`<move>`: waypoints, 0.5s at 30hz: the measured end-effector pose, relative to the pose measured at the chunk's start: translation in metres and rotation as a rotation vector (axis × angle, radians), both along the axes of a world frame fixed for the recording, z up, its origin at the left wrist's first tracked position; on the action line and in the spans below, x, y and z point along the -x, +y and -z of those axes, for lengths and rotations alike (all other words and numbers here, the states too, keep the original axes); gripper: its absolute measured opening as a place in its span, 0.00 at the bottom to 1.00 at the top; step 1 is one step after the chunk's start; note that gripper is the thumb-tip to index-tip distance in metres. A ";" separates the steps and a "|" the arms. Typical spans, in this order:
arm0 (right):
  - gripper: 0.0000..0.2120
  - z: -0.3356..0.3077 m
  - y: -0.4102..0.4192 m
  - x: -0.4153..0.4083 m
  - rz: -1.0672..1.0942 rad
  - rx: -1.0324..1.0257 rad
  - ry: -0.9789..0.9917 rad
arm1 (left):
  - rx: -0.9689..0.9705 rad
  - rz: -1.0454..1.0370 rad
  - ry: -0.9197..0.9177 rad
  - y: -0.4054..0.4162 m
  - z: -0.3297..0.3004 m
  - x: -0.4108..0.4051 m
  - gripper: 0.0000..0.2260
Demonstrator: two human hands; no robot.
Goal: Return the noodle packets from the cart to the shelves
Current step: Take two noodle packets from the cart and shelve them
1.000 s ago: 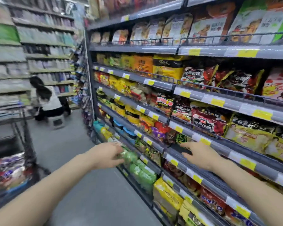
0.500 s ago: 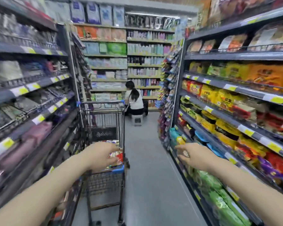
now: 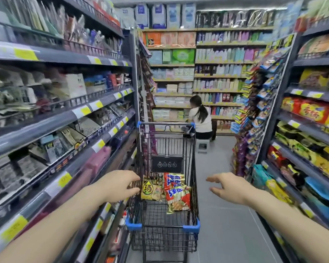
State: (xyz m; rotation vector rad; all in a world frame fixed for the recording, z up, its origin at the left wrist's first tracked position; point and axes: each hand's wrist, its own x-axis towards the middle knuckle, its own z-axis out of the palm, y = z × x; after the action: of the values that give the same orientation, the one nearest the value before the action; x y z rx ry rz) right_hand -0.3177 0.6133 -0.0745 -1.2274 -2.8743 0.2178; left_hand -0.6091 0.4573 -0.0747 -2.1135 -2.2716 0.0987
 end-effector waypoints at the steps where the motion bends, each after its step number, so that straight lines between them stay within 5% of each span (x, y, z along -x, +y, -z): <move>1: 0.21 0.003 0.010 0.011 -0.005 0.009 -0.002 | -0.002 -0.002 -0.002 0.007 0.004 0.008 0.21; 15: 0.23 0.034 0.190 0.145 0.016 0.192 0.024 | -0.009 -0.013 -0.025 0.180 0.023 0.130 0.22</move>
State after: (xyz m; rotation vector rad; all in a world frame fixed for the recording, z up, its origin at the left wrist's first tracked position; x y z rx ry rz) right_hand -0.4628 0.8035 -0.1090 -1.2637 -2.8781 0.5150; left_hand -0.7386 0.6374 -0.0973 -2.1074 -2.2960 0.0634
